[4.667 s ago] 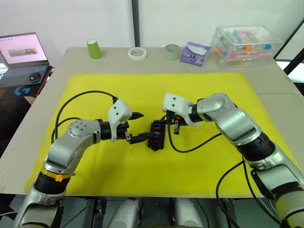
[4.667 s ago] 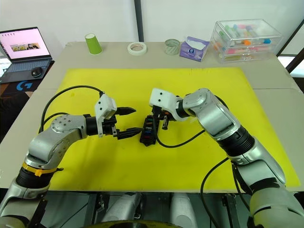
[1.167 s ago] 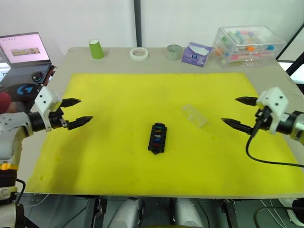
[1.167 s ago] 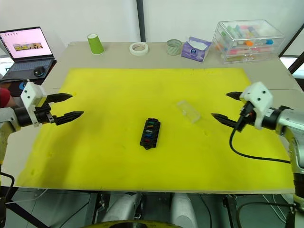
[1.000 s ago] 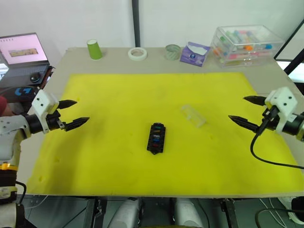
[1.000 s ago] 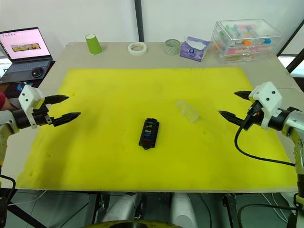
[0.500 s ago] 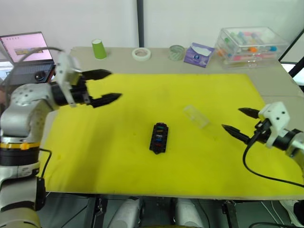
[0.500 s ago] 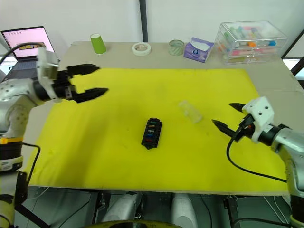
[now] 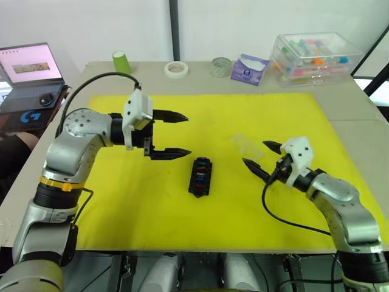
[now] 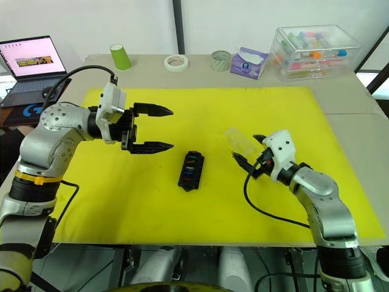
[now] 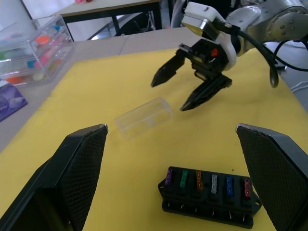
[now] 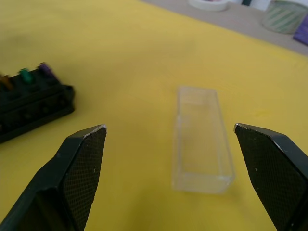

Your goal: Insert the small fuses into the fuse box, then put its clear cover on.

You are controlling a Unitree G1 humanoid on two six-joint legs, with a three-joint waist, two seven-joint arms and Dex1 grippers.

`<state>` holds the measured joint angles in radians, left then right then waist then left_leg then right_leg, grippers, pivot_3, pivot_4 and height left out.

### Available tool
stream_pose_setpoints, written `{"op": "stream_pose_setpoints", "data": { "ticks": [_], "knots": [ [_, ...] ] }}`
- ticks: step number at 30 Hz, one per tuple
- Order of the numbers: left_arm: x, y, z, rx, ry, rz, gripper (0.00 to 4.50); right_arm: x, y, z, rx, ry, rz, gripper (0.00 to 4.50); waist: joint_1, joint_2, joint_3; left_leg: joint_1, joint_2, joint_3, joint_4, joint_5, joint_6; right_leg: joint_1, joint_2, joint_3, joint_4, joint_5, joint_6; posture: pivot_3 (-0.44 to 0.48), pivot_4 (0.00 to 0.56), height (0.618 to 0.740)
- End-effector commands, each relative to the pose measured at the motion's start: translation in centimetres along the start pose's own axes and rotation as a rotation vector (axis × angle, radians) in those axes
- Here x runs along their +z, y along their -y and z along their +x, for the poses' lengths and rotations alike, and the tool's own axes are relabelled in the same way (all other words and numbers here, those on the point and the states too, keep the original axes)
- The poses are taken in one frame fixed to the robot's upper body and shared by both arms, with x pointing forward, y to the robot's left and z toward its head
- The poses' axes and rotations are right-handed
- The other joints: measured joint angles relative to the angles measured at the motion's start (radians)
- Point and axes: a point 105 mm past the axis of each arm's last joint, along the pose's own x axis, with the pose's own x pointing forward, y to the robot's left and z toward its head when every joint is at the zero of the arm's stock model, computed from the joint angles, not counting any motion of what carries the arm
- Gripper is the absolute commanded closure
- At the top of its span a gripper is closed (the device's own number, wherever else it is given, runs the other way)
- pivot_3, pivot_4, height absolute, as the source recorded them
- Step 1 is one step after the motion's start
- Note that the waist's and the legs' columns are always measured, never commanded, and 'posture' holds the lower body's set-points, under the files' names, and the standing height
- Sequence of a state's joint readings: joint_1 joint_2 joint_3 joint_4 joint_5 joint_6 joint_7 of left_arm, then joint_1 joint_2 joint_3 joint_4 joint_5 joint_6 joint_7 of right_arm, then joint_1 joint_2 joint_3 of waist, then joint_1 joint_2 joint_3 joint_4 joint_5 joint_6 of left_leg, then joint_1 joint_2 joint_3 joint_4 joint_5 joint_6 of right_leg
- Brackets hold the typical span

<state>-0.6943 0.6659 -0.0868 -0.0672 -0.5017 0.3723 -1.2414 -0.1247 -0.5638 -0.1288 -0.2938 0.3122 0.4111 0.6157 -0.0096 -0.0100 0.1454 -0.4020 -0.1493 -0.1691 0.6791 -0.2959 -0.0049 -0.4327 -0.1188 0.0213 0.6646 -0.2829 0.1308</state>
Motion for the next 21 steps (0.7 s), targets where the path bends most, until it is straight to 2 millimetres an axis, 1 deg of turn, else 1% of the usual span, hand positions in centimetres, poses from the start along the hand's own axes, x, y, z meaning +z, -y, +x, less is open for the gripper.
{"op": "stream_pose_setpoints", "data": {
  "ticks": [1, 3, 8, 11, 14, 17, 21],
  "knots": [
    [1.1, 0.0, 0.0, -0.006, 0.003, 0.046, 0.00, -0.9, 1.1, 0.7, -0.055, -0.006, -0.005, 0.02, -0.001, 0.000, 0.000, 0.000, 0.000, 0.000, 0.000, 0.000, 0.000, 0.000, 0.000, 0.000, 0.000, 0.000, 0.000, 0.000, 0.150, 0.740],
    [1.1, 0.1, 0.0, -0.007, 0.002, 0.045, 0.00, -1.5, 1.7, 1.1, -0.079, -0.018, 0.011, 0.02, -0.001, 0.000, 0.000, 0.000, 0.000, 0.000, 0.000, 0.000, 0.000, 0.000, 0.000, 0.000, 0.000, 0.000, 0.000, 0.000, 0.150, 0.740],
    [1.2, 0.8, 0.1, -0.016, -0.008, 0.051, 0.00, -2.5, 1.9, 1.8, -0.070, -0.048, 0.050, 0.02, -0.005, 0.000, 0.000, 0.000, 0.000, 0.000, 0.000, 0.000, 0.000, 0.000, 0.000, 0.000, 0.000, 0.000, 0.000, 0.000, 0.150, 0.740],
    [1.5, 1.1, 0.2, -0.017, 0.000, 0.043, 0.00, -2.6, 1.8, 2.2, -0.062, -0.039, 0.075, 0.02, -0.004, 0.000, 0.000, 0.000, 0.000, 0.000, 0.000, 0.000, 0.000, 0.000, 0.000, 0.000, 0.000, 0.000, 0.000, 0.000, 0.150, 0.740],
    [1.2, 1.3, 0.2, -0.016, -0.007, 0.041, 0.00, -2.3, 1.7, 2.3, -0.064, -0.022, 0.093, 0.02, -0.004, 0.000, 0.000, 0.000, 0.000, 0.000, 0.000, 0.000, 0.000, 0.000, 0.000, 0.000, 0.000, 0.000, 0.000, 0.000, 0.150, 0.740],
    [1.1, 1.4, 0.1, -0.014, -0.010, 0.035, 0.00, -2.1, 1.5, 2.2, -0.053, -0.003, 0.088, 0.60, -0.004, 0.000, 0.000, 0.000, 0.000, 0.000, 0.000, 0.000, 0.000, 0.000, 0.000, 0.000, 0.000, 0.000, 0.000, 0.000, 0.150, 0.740],
    [1.1, 1.5, 0.0, -0.009, -0.008, 0.029, 0.00, -2.0, 1.2, 2.1, -0.039, 0.005, 0.085, 2.01, -0.003, 0.000, 0.000, 0.000, 0.000, 0.000, 0.000, 0.000, 0.000, 0.000, 0.000, 0.000, 0.000, 0.000, 0.000, 0.000, 0.150, 0.740]
  ]
}}
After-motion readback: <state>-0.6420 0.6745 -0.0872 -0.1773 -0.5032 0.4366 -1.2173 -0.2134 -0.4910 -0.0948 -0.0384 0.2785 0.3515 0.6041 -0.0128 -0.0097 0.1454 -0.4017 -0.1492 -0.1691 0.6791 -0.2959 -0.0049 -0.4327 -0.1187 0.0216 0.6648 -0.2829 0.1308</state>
